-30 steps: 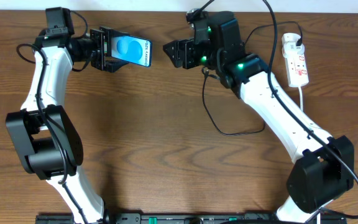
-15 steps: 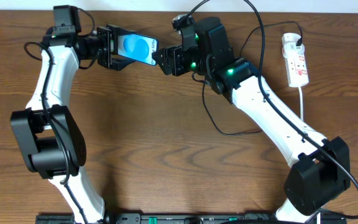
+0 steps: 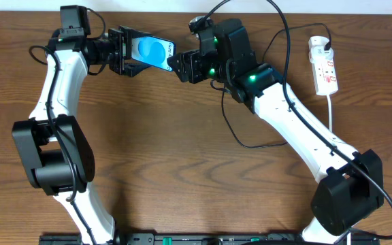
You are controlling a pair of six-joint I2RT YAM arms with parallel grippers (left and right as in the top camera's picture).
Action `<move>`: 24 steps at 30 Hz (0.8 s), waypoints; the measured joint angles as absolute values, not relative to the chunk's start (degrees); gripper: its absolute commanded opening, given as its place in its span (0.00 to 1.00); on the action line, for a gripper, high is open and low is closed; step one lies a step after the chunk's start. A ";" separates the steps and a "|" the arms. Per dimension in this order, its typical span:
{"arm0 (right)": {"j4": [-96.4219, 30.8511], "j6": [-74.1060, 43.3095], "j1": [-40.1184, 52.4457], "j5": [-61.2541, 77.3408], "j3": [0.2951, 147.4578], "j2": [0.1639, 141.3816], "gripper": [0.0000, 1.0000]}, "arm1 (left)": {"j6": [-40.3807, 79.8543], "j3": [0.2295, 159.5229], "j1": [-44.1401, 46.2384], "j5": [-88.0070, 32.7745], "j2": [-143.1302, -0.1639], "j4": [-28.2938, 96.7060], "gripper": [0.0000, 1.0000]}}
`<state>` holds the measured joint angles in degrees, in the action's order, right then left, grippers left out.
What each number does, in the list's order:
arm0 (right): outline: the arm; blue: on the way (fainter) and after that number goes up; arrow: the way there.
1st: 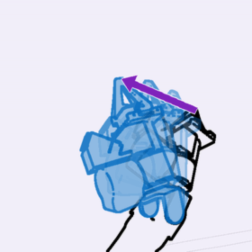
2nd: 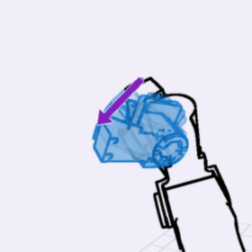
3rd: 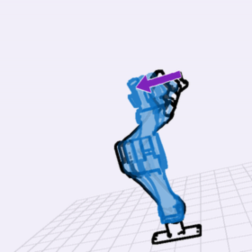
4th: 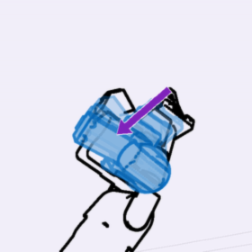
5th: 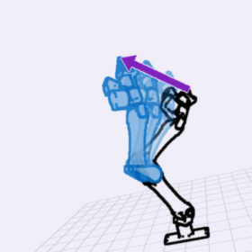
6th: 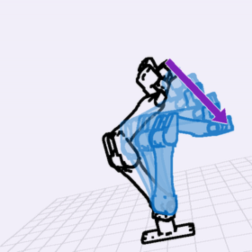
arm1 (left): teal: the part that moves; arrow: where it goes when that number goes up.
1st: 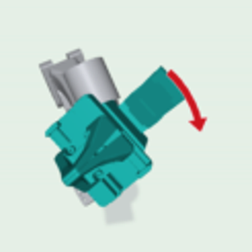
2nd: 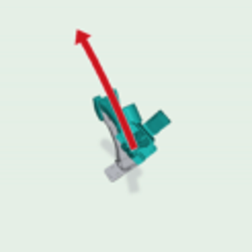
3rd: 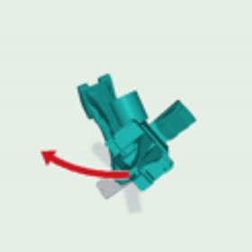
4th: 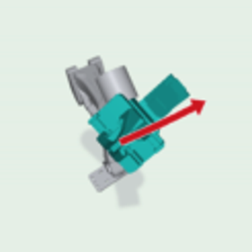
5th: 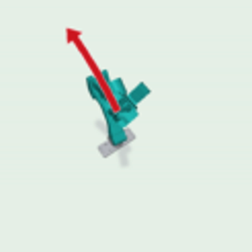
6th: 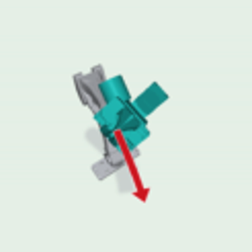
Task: Plug charger to phone and switch on socket
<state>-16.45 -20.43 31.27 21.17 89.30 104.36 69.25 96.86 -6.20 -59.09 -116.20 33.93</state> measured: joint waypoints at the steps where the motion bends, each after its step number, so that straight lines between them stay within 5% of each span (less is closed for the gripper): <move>1: -16.45 -20.40 31.27 21.19 89.30 104.36 0.67 | 69.25 96.86 -6.20 -59.31 -116.20 33.80 0.07; 24: -16.86 -20.38 31.27 20.38 89.30 104.36 0.66 | 69.23 96.86 -3.95 -63.68 -116.20 32.69 0.07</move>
